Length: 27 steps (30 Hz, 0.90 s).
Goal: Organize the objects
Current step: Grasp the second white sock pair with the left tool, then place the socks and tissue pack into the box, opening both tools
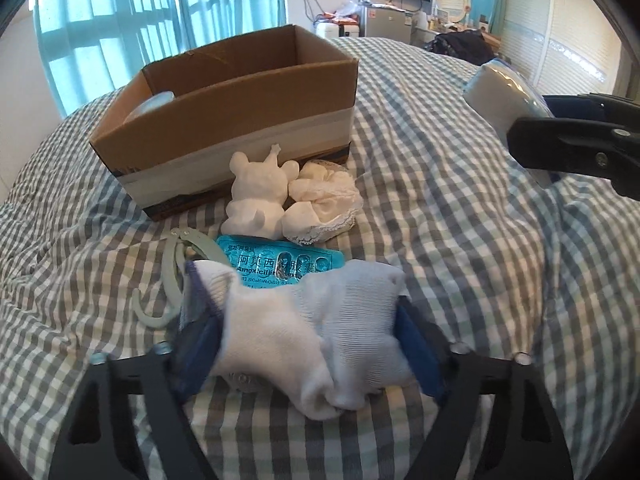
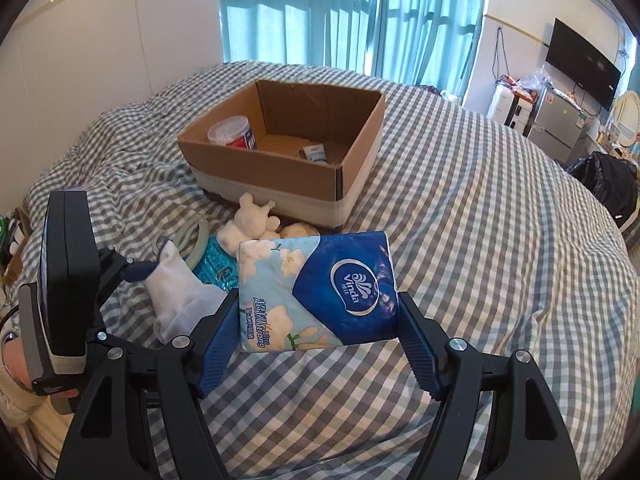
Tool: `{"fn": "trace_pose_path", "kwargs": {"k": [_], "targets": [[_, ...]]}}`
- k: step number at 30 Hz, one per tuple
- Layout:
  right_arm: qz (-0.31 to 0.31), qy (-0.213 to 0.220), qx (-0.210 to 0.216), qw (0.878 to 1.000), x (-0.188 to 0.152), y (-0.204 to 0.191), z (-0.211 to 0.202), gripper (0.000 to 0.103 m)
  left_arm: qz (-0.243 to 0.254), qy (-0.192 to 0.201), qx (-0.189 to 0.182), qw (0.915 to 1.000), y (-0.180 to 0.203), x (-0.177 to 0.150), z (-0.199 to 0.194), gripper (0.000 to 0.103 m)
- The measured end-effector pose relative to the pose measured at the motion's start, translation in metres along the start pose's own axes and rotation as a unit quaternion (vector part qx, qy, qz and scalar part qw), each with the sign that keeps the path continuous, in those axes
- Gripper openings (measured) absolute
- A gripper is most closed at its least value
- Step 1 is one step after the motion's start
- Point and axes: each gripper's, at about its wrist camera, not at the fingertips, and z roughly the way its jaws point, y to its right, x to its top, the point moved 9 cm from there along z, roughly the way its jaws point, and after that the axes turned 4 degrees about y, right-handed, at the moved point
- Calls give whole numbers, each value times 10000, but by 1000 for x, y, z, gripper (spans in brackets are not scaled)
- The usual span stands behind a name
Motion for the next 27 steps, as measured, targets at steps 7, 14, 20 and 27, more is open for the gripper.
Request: {"fn": "trace_pose_path", "kwargs": {"k": [7,14,20,27], "targets": [[-92,188,-80,9997,7,-8,-24,74,-154,156,-258,9994,-4,17,-33,42],[-210,376,-150,9990,20,-13,-48,74,-320,658,-280,9969,-17,55,-75,38],[-259,557,-127,9980,49,-15,-51,74,-400,1052,-102,9936,-41,106,-97,38],[-177,794,4,9967,98,-18,-30,74,-656,1383,32,9882,-76,158,-90,38]]}}
